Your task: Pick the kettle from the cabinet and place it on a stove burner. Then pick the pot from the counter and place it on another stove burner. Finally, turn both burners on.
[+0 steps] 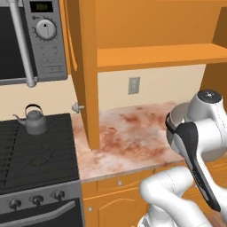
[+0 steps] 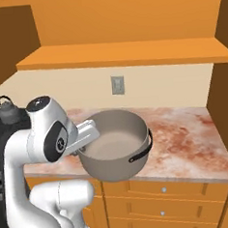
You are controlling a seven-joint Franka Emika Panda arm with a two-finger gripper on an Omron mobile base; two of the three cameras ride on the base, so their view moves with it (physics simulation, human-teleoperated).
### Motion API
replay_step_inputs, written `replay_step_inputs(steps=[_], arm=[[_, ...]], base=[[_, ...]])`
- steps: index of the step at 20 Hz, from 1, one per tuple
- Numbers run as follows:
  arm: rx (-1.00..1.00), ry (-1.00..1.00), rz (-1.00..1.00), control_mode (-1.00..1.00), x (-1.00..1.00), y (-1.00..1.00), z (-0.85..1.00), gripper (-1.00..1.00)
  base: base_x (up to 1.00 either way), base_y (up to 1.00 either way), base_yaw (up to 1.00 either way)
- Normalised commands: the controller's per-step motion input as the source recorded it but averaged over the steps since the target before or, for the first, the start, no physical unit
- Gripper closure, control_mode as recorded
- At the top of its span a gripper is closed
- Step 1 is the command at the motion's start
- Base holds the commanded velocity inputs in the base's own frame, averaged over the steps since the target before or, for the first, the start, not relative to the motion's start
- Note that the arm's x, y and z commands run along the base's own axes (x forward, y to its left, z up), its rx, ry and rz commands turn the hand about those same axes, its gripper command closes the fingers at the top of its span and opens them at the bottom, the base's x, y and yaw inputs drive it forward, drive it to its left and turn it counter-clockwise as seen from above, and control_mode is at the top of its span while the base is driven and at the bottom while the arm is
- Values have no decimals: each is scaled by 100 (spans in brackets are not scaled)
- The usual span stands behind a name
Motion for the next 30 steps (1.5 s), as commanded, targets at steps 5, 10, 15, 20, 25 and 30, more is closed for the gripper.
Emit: replay_step_inputs(steps=[5,10,15,20,25,30], arm=[[0,0,0,100,0,0,0,100],[0,0,0,100,0,0,0,100],[0,0,0,100,0,0,0,100],[0,0,0,100,0,0,0,100],[0,0,0,100,0,0,0,100],[0,0,0,100,0,0,0,100]], base=[[-71,3,-2],[-65,15,0],[-52,31,-3],[-53,42,-6],[-54,45,-6],[-55,47,-3]])
